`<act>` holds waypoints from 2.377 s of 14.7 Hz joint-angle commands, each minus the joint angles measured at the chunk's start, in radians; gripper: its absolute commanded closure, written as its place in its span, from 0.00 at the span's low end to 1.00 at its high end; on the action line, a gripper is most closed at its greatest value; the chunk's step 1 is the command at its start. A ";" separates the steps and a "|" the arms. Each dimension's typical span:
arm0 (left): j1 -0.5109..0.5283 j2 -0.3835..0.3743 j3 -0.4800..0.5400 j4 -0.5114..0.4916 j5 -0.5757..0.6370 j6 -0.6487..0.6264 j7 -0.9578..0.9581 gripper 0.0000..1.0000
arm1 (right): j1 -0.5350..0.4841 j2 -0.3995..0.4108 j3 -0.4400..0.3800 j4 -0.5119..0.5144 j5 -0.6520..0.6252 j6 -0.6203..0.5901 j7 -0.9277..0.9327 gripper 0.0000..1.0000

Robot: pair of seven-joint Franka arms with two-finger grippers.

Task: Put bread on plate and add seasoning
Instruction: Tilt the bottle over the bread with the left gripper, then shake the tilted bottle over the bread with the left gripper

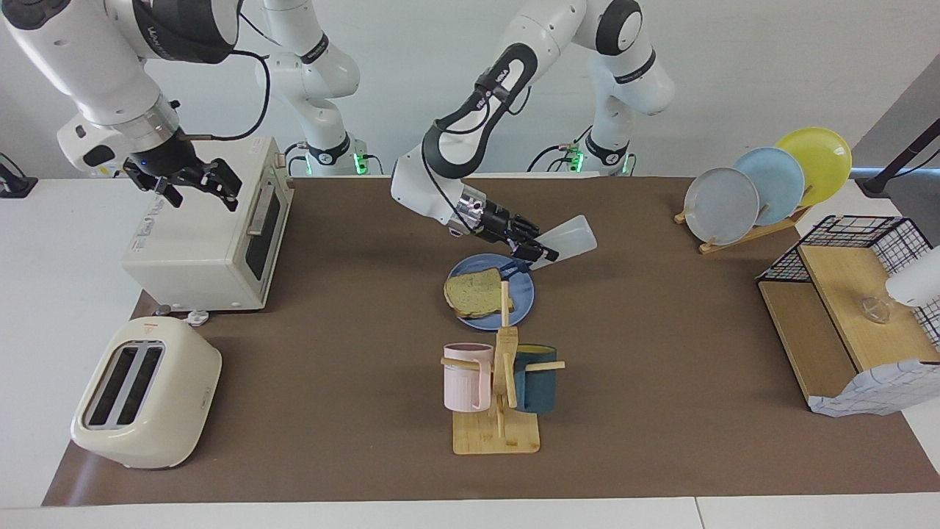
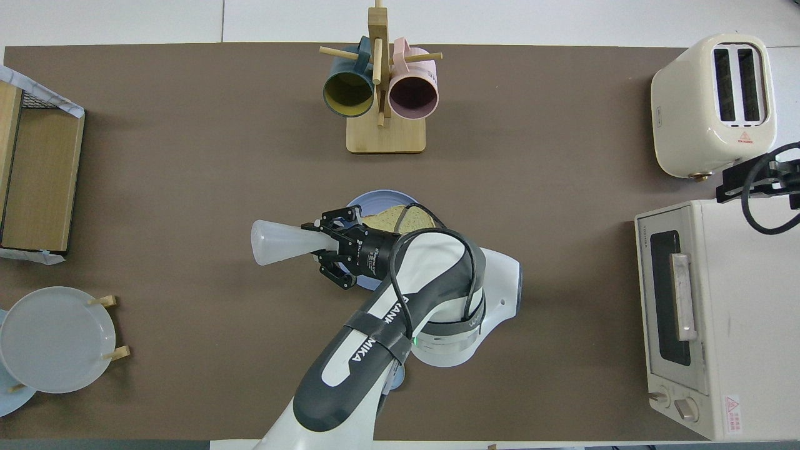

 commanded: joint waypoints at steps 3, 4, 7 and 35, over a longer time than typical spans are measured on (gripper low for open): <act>-0.018 0.110 0.027 0.061 0.070 -0.042 0.003 1.00 | -0.006 -0.026 0.001 -0.020 0.021 0.000 -0.016 0.00; -0.018 0.128 0.052 0.081 0.072 -0.042 0.003 1.00 | -0.006 -0.026 0.001 -0.020 0.021 -0.001 -0.016 0.00; -0.013 0.136 0.061 0.097 0.074 -0.040 0.003 1.00 | -0.006 -0.026 0.001 -0.020 0.021 0.000 -0.016 0.00; -0.134 0.136 0.064 0.135 0.017 -0.136 0.000 1.00 | -0.006 -0.026 0.001 -0.020 0.021 -0.001 -0.016 0.00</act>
